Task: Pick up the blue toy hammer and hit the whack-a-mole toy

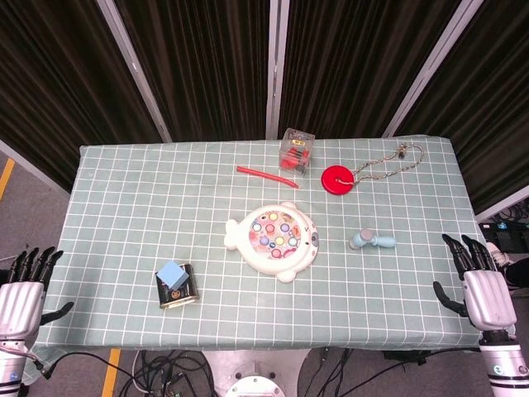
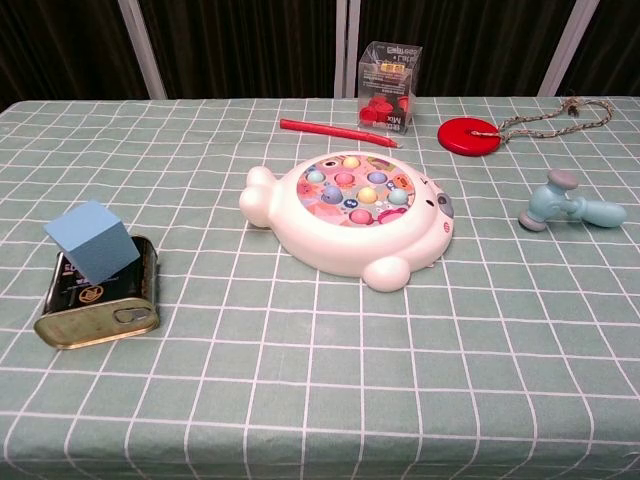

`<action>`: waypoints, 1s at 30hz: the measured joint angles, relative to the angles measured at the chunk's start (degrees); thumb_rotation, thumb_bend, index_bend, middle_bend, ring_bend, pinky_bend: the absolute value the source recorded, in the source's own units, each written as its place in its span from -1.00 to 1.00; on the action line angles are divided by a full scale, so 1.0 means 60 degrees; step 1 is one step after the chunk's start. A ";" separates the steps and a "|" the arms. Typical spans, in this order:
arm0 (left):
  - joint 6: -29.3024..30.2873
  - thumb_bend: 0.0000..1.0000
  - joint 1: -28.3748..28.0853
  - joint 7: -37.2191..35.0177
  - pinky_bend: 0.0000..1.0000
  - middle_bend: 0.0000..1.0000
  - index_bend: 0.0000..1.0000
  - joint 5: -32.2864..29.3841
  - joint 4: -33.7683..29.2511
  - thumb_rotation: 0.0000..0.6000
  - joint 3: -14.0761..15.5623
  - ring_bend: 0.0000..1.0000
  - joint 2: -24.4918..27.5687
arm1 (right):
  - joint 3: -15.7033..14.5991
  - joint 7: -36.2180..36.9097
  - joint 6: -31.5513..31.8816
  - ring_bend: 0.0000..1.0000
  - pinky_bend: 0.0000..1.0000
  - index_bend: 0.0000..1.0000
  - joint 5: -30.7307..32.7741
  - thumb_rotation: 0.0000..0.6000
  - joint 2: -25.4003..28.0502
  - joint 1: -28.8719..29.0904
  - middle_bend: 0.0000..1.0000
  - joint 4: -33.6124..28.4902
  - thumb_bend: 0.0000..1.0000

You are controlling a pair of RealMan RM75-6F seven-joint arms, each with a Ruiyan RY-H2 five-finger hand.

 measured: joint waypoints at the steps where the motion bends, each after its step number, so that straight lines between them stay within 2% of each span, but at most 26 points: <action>1: -0.0022 -0.88 -0.0011 0.0019 -1.00 -0.84 -0.77 -0.0019 -0.0001 1.00 -0.0007 -1.00 -0.0010 | 0.0000 -0.0019 -0.0052 -0.99 -0.84 -0.99 0.0008 1.00 -0.0016 0.0033 -0.72 -0.0003 -0.48; 13: 0.0002 -0.88 -0.0036 0.0082 -1.00 -0.84 -0.77 0.0017 -0.0075 1.00 -0.0027 -1.00 0.0016 | 0.0034 -0.0198 -0.0485 -0.99 -0.84 -0.99 0.0011 1.00 0.0067 0.0342 -0.69 -0.0153 -0.48; 20: 0.0018 -0.88 -0.0014 -0.0012 -1.00 -0.84 -0.77 0.0006 -0.0035 1.00 -0.0014 -1.00 0.0007 | 0.0295 -0.0716 -0.2013 -0.95 -0.79 -0.86 0.0749 1.00 0.0002 0.1171 -0.63 -0.0193 -0.50; 24: -0.0046 -0.88 -0.0004 -0.0081 -1.00 -0.84 -0.77 -0.0043 0.0004 1.00 0.0006 -1.00 -0.0005 | 0.0666 -0.0926 -0.2877 -0.82 -0.63 -0.66 0.1709 1.00 -0.0430 0.1811 -0.47 0.0377 -0.51; 30: -0.0136 -0.88 -0.0045 -0.0107 -1.00 -0.84 -0.77 -0.0066 0.0002 1.00 0.0005 -1.00 0.0005 | 0.1042 -0.1284 -0.4010 -0.75 -0.62 -0.53 0.2790 1.00 -0.1493 0.2685 -0.38 0.1791 -0.52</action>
